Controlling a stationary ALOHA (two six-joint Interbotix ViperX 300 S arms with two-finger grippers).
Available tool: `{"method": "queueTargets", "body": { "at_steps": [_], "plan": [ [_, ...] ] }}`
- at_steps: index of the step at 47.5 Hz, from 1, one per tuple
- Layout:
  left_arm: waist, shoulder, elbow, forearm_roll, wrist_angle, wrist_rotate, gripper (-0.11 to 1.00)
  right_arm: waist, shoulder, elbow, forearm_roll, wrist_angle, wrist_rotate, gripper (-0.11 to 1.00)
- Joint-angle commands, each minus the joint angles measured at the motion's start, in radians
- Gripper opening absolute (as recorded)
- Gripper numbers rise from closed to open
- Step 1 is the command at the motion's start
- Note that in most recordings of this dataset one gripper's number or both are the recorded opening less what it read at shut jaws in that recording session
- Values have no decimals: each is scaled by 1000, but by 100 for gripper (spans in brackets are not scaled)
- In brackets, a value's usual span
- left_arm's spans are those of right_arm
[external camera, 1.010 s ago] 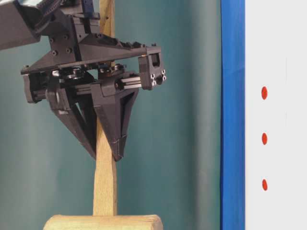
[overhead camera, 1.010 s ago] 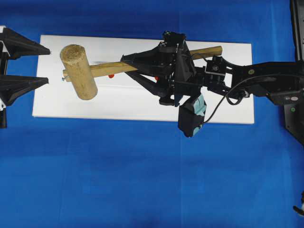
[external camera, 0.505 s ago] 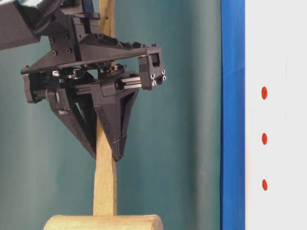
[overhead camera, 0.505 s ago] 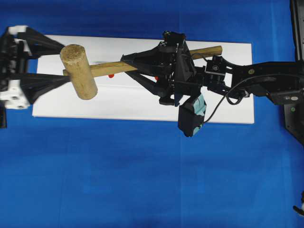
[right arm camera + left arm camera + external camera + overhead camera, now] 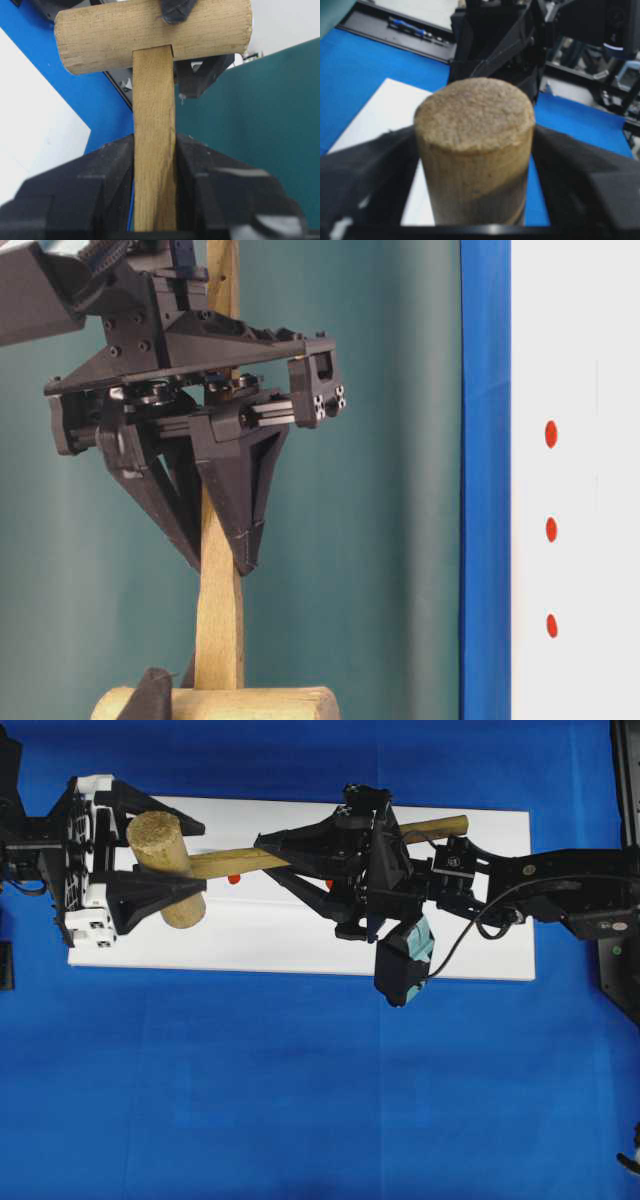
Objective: Hit the mark with a hammer.
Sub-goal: 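Move the left gripper in and grasp the mallet head, then hold the mallet level over the red dots with both grippers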
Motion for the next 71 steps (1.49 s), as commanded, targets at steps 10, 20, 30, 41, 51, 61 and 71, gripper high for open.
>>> {"method": "queueTargets", "body": {
  "at_steps": [10, 20, 30, 41, 51, 61, 71],
  "plan": [
    [-12, -12, -15, 2, 6, 11, 44, -2, -34, -18, 2, -9, 3, 10],
    [-12, -12, -15, 0, 15, 11, 44, -6, -34, -23, 2, 18, 3, 10],
    [-12, -12, -14, 0, 28, 11, 44, -11, -34, -38, 2, 80, 5, 10],
    [-12, -14, -15, 2, 31, 15, 44, -9, -34, -48, 2, 123, 5, 24],
    [-12, -14, -14, 3, 37, 18, 44, 9, -46, -35, 17, 115, 9, 86],
    [-14, -14, -14, 11, 43, 48, 44, 11, -74, -29, 202, 155, 15, 97],
    [-52, -14, -15, 9, 46, 227, 44, -8, -91, -52, 545, 334, 44, 97]
  ]
}}
